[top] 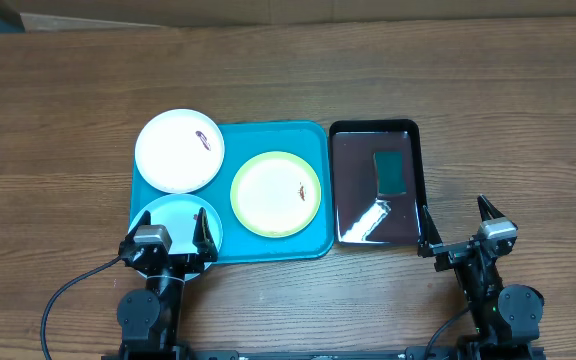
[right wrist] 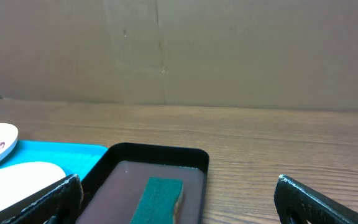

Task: Clean dirty plates on tray and stack at the side

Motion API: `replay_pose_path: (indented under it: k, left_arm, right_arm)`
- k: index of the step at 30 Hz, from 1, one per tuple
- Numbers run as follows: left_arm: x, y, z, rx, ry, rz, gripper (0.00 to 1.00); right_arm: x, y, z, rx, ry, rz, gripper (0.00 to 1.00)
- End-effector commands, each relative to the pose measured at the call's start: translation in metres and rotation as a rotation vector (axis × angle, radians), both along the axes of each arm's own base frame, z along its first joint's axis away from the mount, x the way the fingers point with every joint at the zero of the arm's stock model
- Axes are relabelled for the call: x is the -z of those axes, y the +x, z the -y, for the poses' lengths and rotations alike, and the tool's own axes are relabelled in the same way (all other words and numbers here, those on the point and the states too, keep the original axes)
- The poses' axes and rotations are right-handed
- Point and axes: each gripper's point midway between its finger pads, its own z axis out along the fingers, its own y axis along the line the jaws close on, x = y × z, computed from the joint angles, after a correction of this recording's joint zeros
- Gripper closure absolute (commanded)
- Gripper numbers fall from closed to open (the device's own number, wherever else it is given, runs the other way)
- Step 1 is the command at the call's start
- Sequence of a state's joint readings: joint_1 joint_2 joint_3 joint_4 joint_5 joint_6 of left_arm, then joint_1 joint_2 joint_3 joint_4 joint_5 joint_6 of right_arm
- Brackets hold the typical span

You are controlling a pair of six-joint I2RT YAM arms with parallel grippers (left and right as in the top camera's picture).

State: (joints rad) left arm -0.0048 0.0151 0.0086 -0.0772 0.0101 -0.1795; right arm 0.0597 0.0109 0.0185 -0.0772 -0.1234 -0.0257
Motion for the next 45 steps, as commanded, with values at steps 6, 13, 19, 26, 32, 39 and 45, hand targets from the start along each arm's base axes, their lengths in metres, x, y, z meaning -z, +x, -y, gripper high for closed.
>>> replay_pose_path:
  k: [6, 13, 19, 26, 32, 39, 45]
  left_arm:
    - [0.0, 0.0, -0.003, -0.016, 0.02, 0.003, 0.0]
    - [-0.009, -0.001, -0.003, -0.017, 0.02, 0.024, 0.0]
    - [-0.03, -0.003, -0.003, -0.017, 0.02, 0.063, 0.0]
    - [-0.075, -0.017, -0.003, -0.017, 0.015, 0.108, 0.0]
    - [-0.115, -0.03, -0.003, -0.017, 0.015, 0.11, 0.0]
    - [-0.139, -0.021, 0.018, 0.105, -0.006, -0.081, 0.0]
    - [-0.148, -0.002, 0.046, 0.265, -0.068, -0.388, 0.0]
  right_arm:
    - [0.002, 0.0, 0.001, 0.006, 0.003, 0.001, 0.0]
    - [0.002, 0.0, 0.001, 0.006, 0.002, 0.001, 0.0]
    - [0.002, 0.0, 0.001, 0.006, 0.003, 0.001, 0.0]
    - [0.002, 0.0, 0.001, 0.006, 0.003, 0.001, 0.0]
    - [0.002, 0.0, 0.001, 0.006, 0.003, 0.001, 0.0]
    - [0.002, 0.0, 0.001, 0.006, 0.003, 0.001, 0.0]
    - [0.002, 0.0, 0.001, 0.006, 0.003, 0.001, 0.0]
